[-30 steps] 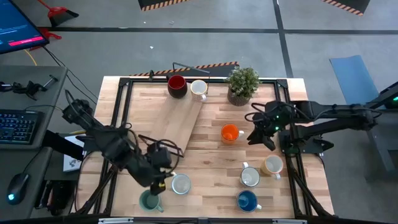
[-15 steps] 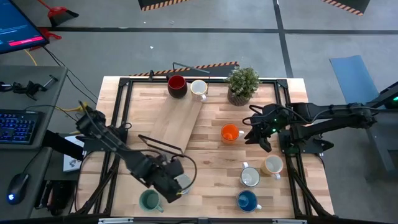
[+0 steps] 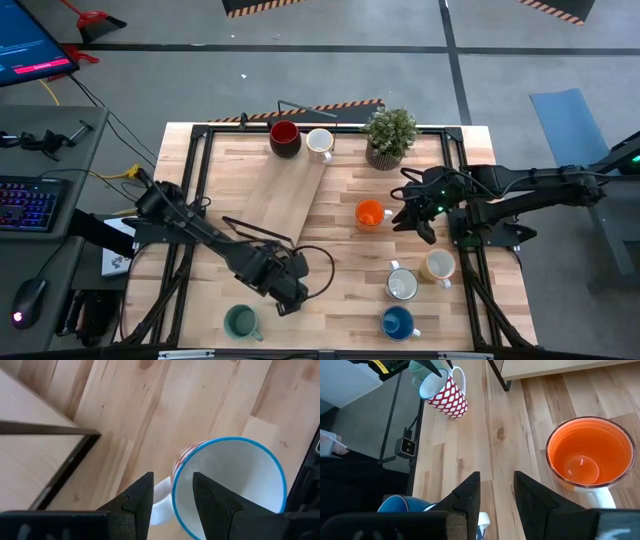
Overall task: Place coffee mugs
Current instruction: Put the red cup on the shelf
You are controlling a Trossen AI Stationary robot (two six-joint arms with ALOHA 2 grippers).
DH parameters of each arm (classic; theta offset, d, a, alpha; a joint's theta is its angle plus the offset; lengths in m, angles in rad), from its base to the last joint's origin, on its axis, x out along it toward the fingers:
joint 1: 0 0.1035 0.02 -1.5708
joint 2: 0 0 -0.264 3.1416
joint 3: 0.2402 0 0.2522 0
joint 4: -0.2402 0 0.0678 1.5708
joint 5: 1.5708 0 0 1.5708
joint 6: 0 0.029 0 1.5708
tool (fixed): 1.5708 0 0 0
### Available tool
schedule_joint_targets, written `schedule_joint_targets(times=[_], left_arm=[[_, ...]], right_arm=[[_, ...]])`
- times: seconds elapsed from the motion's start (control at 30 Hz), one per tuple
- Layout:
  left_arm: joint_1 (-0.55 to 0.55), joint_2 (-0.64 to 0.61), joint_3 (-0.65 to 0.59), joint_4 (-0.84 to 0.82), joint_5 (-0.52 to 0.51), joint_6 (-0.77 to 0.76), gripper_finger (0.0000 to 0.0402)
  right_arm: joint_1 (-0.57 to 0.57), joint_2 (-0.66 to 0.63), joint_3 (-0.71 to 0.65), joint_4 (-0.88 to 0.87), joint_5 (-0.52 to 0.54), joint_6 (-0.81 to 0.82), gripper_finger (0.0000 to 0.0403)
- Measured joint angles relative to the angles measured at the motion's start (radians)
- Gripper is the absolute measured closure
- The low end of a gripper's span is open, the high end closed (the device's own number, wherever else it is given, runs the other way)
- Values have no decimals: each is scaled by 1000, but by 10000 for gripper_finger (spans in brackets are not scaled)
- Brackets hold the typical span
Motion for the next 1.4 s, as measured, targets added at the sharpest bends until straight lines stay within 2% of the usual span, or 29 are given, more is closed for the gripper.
schedule_joint_targets(times=[0.2,0.43,0.9,1.4], left_arm=[[9,-1,0,0,17,138,275],[15,-1,0,-1,42,211,275],[15,64,0,-23,55,266,275],[25,129,0,30,70,291,275]], right_arm=[[0,0,0,0,0,0,304],[0,0,0,0,3,20,304],[0,0,1,4,32,21,304],[0,0,2,11,32,20,304]])
